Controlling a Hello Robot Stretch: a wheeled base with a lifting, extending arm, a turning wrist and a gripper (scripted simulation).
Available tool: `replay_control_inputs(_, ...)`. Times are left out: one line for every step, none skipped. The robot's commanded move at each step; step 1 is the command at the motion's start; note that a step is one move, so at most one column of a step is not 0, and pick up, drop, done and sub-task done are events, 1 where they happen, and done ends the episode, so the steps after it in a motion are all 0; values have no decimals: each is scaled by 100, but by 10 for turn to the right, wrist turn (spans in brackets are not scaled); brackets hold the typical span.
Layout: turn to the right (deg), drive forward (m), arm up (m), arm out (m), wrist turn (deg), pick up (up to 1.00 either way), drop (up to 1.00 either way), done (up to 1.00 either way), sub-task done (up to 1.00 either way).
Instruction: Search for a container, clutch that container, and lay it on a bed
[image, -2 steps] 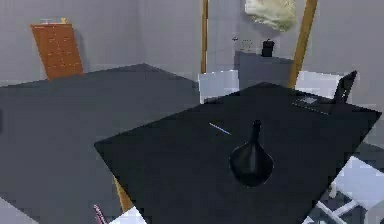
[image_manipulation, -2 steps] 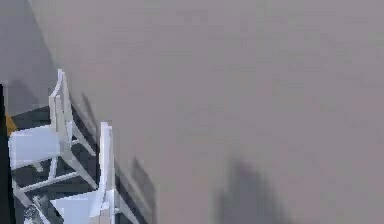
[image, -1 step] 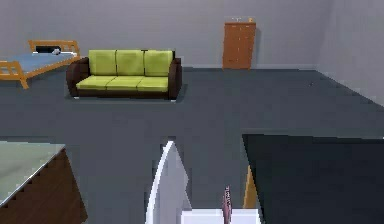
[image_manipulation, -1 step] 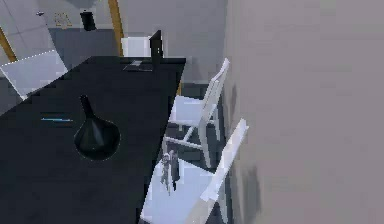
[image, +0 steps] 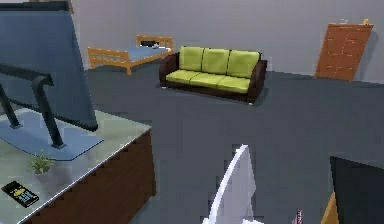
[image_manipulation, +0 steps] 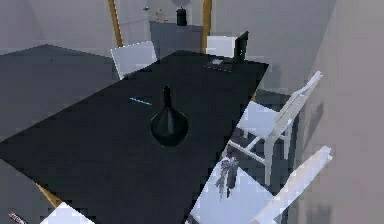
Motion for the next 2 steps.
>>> replay_control_inputs(0, 0, 50, 0, 0, 0, 0, 0, 0)
replay_control_inputs(0, 0, 38, 0, 0, 0, 0, 0, 0)
